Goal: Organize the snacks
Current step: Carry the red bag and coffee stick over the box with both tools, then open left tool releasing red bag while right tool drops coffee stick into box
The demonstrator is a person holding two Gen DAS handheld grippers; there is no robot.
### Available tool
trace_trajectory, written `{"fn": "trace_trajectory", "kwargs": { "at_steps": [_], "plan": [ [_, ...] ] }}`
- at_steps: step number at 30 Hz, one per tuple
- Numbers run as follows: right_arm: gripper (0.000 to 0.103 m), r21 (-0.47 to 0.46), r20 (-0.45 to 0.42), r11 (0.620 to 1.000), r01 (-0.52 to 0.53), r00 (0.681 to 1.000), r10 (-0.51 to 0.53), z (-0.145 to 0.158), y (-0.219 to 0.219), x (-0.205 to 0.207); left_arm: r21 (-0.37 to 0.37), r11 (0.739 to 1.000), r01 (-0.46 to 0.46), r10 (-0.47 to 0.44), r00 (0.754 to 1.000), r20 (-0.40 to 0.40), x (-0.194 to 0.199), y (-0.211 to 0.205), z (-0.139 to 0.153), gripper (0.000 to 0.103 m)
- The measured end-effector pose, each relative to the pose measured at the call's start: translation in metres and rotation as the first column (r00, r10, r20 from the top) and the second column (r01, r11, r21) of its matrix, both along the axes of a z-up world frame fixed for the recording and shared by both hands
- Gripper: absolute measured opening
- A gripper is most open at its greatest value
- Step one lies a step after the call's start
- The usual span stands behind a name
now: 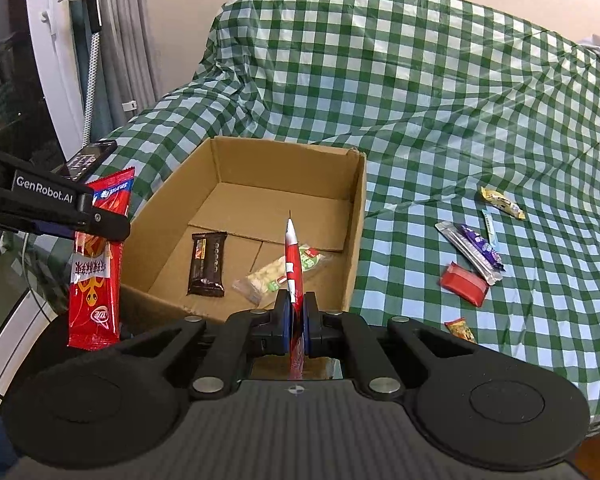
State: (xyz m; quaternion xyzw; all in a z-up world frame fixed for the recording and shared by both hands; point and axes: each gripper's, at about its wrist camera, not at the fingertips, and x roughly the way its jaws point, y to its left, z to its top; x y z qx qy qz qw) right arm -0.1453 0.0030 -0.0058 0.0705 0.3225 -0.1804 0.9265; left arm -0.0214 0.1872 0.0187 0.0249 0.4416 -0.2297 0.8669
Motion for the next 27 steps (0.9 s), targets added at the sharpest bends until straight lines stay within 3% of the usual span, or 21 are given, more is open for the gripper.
{"fn": "trace_trajectory", "kwargs": {
  "at_steps": [12, 27],
  "plan": [
    [0.006, 0.019, -0.025, 1.0, -0.014, 1.0, 0.015, -0.008, -0.025, 0.051, 0.02, 1.0, -0.012, 0.013, 1.0, -0.015, 0.051, -0.03, -0.011, 0.05],
    [0.006, 0.095, -0.097, 0.995, -0.007, 0.995, 0.016, -0.044, -0.065, 0.12, 0.149, 0.989, -0.003, 0.015, 0.997, -0.077, 0.113, -0.069, -0.067, 0.05]
  ]
}}
